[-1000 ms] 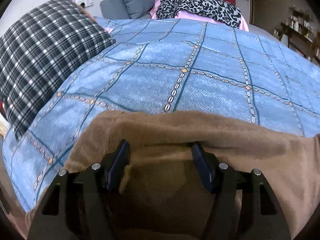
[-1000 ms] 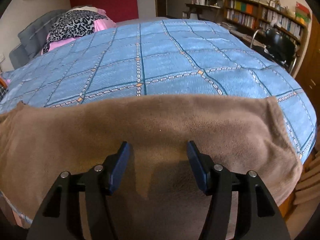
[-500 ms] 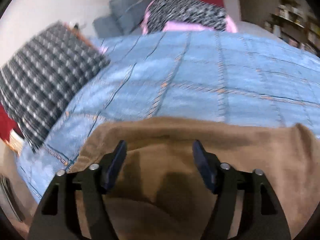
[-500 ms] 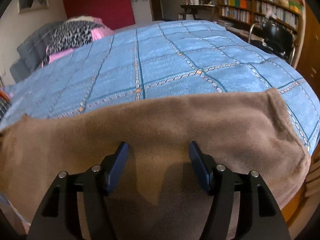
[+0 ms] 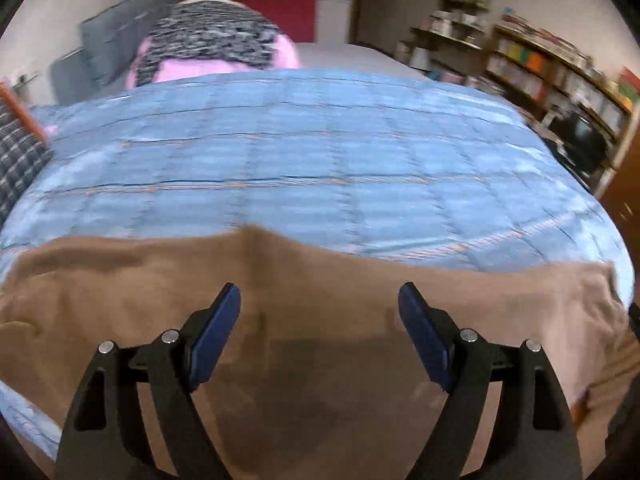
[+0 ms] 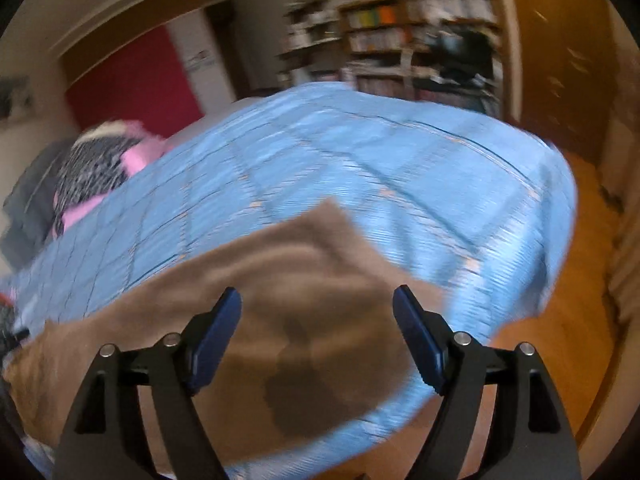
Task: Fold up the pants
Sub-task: 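Move the right tool back to the pant-leg cuff, then close the right tool on the cuff and lift it off the bed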
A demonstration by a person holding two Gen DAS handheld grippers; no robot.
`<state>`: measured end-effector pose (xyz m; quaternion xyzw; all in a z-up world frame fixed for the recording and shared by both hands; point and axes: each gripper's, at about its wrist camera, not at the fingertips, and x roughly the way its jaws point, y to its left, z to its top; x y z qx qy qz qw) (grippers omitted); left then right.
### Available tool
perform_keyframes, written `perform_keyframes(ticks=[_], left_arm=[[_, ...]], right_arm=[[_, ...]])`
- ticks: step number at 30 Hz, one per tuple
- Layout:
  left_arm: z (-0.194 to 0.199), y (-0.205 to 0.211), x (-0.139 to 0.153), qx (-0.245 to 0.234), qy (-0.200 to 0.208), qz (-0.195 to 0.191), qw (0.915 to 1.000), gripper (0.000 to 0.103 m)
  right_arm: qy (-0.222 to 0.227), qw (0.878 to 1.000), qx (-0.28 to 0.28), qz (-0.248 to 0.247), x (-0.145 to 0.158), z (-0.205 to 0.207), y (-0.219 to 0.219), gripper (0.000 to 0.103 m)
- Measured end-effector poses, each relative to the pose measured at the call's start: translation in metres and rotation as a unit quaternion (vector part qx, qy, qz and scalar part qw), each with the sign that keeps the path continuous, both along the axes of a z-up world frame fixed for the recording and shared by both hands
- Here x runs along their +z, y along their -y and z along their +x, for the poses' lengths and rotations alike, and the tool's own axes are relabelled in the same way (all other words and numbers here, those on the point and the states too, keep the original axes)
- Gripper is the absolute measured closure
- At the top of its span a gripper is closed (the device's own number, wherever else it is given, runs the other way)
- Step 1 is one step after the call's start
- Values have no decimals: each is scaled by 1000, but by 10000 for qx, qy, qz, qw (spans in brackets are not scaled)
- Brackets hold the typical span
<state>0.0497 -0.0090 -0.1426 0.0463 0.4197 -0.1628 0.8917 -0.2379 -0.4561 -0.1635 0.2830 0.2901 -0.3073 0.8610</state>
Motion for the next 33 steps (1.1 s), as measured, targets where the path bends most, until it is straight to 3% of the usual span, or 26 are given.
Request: perform_keyframes(ticks=[5, 10, 18, 21, 26, 29, 33], left_arm=[[-20, 58, 0, -706, 11, 76, 9975, 21], [-37, 99, 0, -1278, -216, -114, 9915, 21], [-60, 132, -20, -1884, -418, 83, 9812, 21], [-56, 137, -35, -1853, -588, 214, 9807, 21], [-53, 140, -45, -1900, -599, 308, 9795, 21], [-52, 141, -48, -1899, -623, 310, 9793, 20], [-53, 138, -47, -1916, -625, 266, 9791, 20]], right_arm=[[188, 9955, -432, 822, -26, -32, 29, 25], [730, 9786, -403, 1883, -56, -33, 41, 25], [1160, 9548, -364, 2713, -90, -20, 45, 26], [1105, 9561, -435, 2680, -89, -14, 43, 29], [767, 9810, -277, 1759, -51, -2, 23, 31], [759, 9795, -86, 1862, -52, 4, 19, 31], [589, 9729, -384, 2202, -70, 5, 22, 31]])
